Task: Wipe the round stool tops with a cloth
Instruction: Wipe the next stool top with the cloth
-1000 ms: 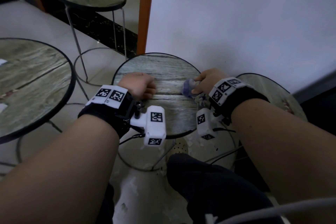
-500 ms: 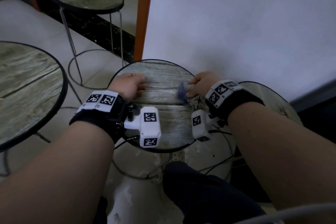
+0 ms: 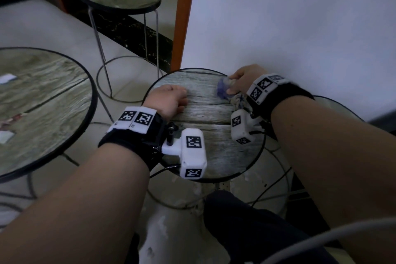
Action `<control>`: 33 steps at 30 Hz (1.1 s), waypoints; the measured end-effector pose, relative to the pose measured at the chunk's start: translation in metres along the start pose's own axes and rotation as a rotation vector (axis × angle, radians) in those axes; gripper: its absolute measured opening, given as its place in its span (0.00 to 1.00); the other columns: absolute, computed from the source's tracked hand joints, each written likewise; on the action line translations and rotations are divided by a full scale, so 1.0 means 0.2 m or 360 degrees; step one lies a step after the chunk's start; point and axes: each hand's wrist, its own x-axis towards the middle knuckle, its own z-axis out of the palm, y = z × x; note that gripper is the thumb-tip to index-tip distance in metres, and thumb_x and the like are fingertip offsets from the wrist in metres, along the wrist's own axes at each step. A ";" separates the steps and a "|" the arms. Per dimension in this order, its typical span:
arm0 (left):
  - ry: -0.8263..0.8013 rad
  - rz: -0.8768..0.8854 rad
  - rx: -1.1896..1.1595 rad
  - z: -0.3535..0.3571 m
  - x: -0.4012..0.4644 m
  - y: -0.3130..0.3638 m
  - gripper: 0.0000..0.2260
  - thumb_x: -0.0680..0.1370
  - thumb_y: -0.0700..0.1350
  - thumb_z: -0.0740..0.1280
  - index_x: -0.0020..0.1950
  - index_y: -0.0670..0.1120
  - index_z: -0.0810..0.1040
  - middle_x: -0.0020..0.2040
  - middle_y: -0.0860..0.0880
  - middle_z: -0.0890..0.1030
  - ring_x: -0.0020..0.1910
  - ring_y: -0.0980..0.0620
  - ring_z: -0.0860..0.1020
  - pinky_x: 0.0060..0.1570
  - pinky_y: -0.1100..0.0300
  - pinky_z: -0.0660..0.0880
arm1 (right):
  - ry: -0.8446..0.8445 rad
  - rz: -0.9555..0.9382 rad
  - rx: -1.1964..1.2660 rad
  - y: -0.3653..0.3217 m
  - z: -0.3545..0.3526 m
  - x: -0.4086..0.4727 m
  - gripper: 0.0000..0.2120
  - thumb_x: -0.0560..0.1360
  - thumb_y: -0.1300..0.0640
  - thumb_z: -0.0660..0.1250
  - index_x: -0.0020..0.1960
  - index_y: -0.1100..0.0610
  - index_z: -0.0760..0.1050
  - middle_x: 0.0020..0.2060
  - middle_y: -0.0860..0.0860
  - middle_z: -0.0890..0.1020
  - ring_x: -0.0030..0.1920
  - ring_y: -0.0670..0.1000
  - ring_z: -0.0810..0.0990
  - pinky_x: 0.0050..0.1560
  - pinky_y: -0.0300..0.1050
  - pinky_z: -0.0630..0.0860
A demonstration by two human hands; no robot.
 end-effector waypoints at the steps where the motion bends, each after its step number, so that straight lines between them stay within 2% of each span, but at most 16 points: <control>1: -0.0013 0.0005 -0.0003 0.00 0.00 0.00 0.10 0.79 0.37 0.61 0.39 0.45 0.74 0.37 0.47 0.75 0.36 0.52 0.73 0.40 0.62 0.71 | 0.0009 -0.0014 0.0012 0.00 0.00 0.00 0.21 0.66 0.57 0.77 0.58 0.53 0.80 0.48 0.51 0.80 0.50 0.50 0.77 0.50 0.39 0.72; 3: -0.0043 0.0008 0.0002 0.00 -0.01 0.01 0.11 0.79 0.36 0.60 0.37 0.44 0.73 0.36 0.47 0.74 0.35 0.53 0.72 0.38 0.63 0.69 | 0.0050 -0.0068 -0.0027 -0.01 0.01 0.01 0.21 0.67 0.57 0.76 0.60 0.53 0.79 0.54 0.52 0.81 0.52 0.51 0.78 0.52 0.40 0.72; 5: -0.0052 0.0002 0.0019 0.00 -0.01 0.01 0.12 0.79 0.36 0.60 0.36 0.44 0.72 0.36 0.47 0.73 0.35 0.52 0.71 0.38 0.62 0.69 | 0.0100 -0.0168 -0.0151 -0.03 0.02 0.00 0.21 0.70 0.57 0.74 0.63 0.53 0.77 0.60 0.53 0.79 0.58 0.53 0.77 0.57 0.42 0.73; 7: -0.0018 0.0000 0.0080 0.01 0.01 0.00 0.10 0.79 0.38 0.61 0.38 0.45 0.74 0.38 0.46 0.76 0.39 0.50 0.74 0.43 0.58 0.73 | 0.0115 -0.0236 -0.0242 -0.03 0.03 -0.01 0.22 0.73 0.57 0.71 0.66 0.54 0.74 0.64 0.53 0.76 0.63 0.54 0.74 0.62 0.43 0.71; 10: 0.0017 0.0001 0.0207 0.01 0.02 -0.01 0.07 0.78 0.42 0.64 0.40 0.48 0.76 0.39 0.47 0.78 0.45 0.47 0.76 0.54 0.51 0.75 | 0.0084 -0.0244 -0.0291 -0.02 0.01 -0.03 0.23 0.74 0.55 0.70 0.68 0.53 0.72 0.66 0.53 0.74 0.65 0.54 0.72 0.63 0.43 0.69; 14: 0.0010 0.0018 0.0291 0.01 0.02 -0.01 0.08 0.77 0.42 0.64 0.38 0.48 0.77 0.37 0.48 0.78 0.43 0.47 0.75 0.58 0.48 0.74 | 0.0059 -0.0198 -0.0325 -0.01 0.00 -0.06 0.19 0.75 0.54 0.68 0.66 0.54 0.74 0.62 0.55 0.77 0.61 0.56 0.75 0.61 0.46 0.73; 18: 0.0022 0.0032 0.0255 0.01 0.01 -0.01 0.09 0.78 0.41 0.63 0.38 0.48 0.76 0.37 0.48 0.77 0.43 0.48 0.75 0.57 0.50 0.73 | 0.0124 -0.0085 -0.0146 0.05 -0.01 -0.07 0.18 0.74 0.51 0.68 0.63 0.54 0.77 0.59 0.53 0.79 0.57 0.55 0.77 0.55 0.43 0.72; 23: 0.0047 0.0051 0.0271 0.02 0.01 -0.02 0.08 0.78 0.41 0.64 0.39 0.48 0.76 0.38 0.48 0.77 0.44 0.48 0.75 0.57 0.51 0.74 | 0.0158 0.0015 -0.0023 0.13 -0.01 -0.06 0.17 0.73 0.51 0.70 0.60 0.55 0.79 0.53 0.54 0.81 0.46 0.52 0.75 0.47 0.43 0.72; 28: 0.0056 0.0050 0.0272 0.01 0.02 -0.01 0.08 0.78 0.41 0.65 0.39 0.48 0.76 0.38 0.48 0.78 0.42 0.48 0.75 0.57 0.50 0.74 | 0.0067 0.0114 0.0068 0.13 -0.03 -0.08 0.18 0.71 0.54 0.73 0.59 0.57 0.79 0.46 0.51 0.78 0.46 0.49 0.74 0.45 0.38 0.66; 33: 0.0039 0.0049 0.0278 0.01 0.02 -0.02 0.07 0.76 0.43 0.66 0.38 0.48 0.77 0.37 0.48 0.78 0.43 0.47 0.76 0.58 0.48 0.74 | 0.0068 0.0212 0.0277 0.19 0.01 -0.14 0.18 0.70 0.55 0.74 0.58 0.59 0.79 0.48 0.53 0.79 0.47 0.50 0.75 0.47 0.40 0.69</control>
